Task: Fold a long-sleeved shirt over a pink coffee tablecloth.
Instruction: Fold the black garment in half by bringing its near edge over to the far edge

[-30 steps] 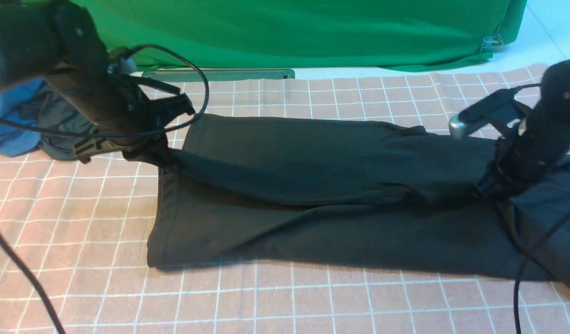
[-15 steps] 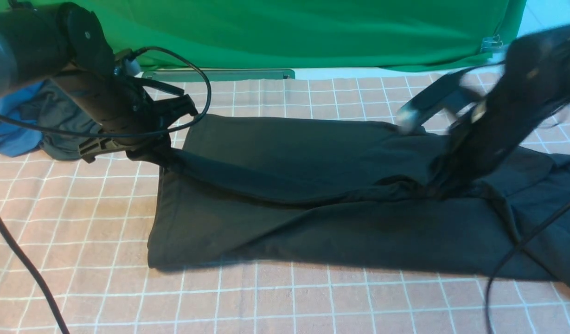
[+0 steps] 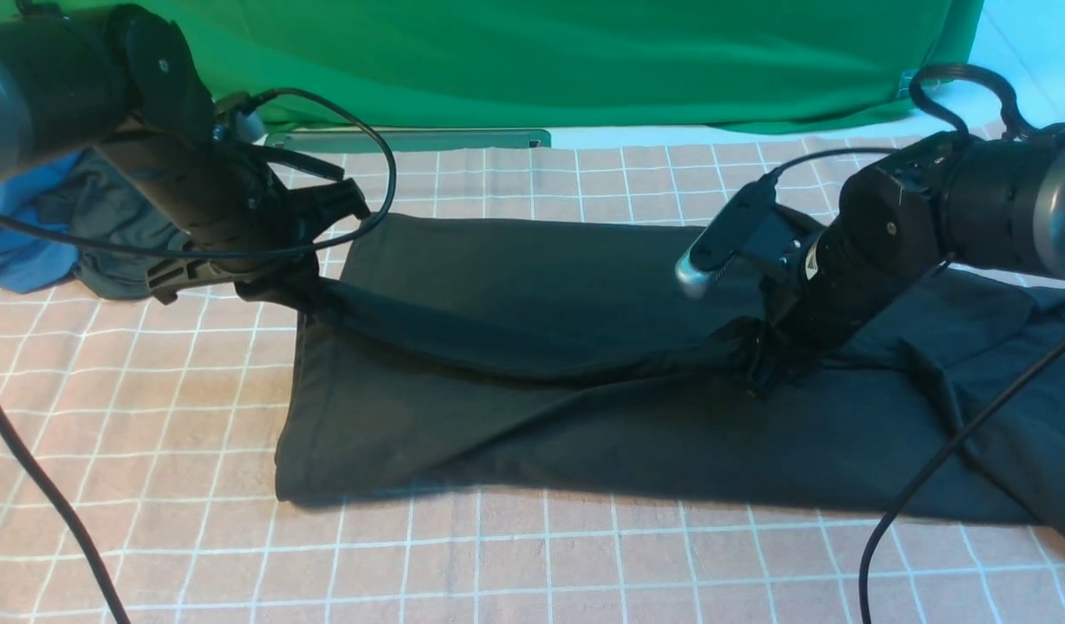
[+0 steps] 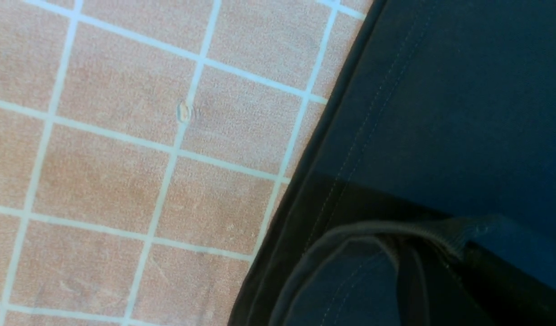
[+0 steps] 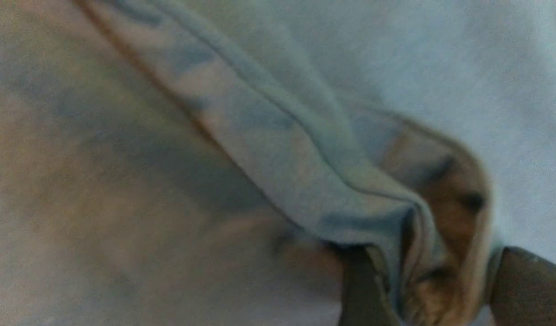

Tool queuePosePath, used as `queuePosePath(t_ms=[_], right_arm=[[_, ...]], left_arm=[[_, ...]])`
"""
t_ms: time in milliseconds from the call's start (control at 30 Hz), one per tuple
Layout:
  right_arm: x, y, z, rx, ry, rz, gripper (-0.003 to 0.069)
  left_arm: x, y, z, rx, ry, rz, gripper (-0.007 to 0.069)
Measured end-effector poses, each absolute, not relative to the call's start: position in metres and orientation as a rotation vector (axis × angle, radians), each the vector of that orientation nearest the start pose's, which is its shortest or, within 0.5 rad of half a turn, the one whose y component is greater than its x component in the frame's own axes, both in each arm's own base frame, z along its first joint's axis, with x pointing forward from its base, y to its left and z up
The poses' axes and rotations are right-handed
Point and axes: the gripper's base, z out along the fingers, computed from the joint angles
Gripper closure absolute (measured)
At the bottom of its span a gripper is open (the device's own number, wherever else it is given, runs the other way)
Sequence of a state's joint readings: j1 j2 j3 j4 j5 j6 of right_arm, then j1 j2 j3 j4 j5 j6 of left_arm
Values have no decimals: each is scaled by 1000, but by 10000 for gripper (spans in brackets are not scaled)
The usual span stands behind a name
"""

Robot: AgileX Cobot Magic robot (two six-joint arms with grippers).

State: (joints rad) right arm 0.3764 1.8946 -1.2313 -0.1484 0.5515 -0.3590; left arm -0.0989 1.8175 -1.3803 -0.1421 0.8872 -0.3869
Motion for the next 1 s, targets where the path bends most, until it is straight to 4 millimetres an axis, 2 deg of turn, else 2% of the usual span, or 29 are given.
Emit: queuePosePath(t_ms=[200,300,367,433,467,633,800,1000], right_arm=[[366,136,180,-1122,2414,-158,251],[367,137,180,-1125,2405,-159,308],[367,137,180,-1125,2400,-160,468],[367,137,180,-1138,2394,-164,566],[367,137,180,-1147,2390,-166,585],[371,134,184,-1138,2379,-172,589],[384,120,202,-1058,2354,-192,589],[401,105,222,-966,2315,-215,589]], left_arm=[[377,-47,237,-502,2789,-287,610],[377,-47,237,-502,2789,-287,610],[377,-48,237,-506,2788,-294,610],[377,-49,238,-514,2786,-309,610],[378,-49,241,-521,2784,-322,610],[385,-51,258,-520,2744,-343,610],[392,-51,276,-525,2683,-366,610],[403,-52,287,-534,2585,-390,610]])
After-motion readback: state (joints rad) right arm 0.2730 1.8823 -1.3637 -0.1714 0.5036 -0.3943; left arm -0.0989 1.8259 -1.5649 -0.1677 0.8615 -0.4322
